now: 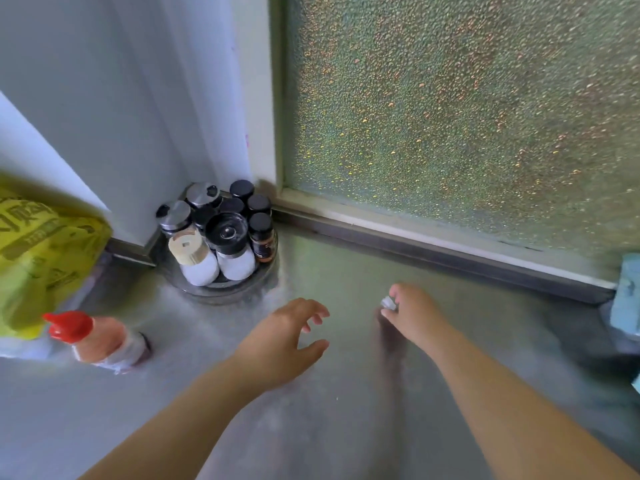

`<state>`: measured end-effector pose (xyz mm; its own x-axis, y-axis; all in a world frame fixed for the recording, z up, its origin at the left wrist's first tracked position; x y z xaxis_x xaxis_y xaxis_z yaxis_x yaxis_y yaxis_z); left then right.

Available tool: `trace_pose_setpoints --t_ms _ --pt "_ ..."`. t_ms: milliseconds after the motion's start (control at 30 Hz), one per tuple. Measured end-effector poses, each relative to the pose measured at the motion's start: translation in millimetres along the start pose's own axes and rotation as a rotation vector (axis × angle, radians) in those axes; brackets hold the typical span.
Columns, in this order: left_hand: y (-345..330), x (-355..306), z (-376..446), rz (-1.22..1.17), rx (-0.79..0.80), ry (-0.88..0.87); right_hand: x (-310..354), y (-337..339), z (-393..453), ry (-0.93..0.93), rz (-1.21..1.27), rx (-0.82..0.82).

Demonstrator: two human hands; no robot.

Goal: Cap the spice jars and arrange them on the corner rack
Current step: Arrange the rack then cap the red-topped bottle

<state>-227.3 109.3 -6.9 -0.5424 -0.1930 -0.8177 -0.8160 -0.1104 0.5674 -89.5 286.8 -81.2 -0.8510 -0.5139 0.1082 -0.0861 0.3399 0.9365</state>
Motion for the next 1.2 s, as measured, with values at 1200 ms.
trace_pose_setpoints --t_ms 1200 --pt "170.2 157.8 -171.5 -0.294 -0.779 0.475 439.1 82.9 -122.1 1.24 -0.056 0.069"
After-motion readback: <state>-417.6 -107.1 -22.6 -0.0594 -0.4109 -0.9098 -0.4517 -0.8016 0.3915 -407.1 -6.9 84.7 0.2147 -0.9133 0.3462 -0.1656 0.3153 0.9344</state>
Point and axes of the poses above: each hand's wrist, its own z-axis towards the middle knuckle, its own y-axis out of the back of the hand, x = y × z, the point moved 7 cm from there along z, towards the middle knuckle, and after that the axes turned 7 degrees about -z, right-handed, at the moved point
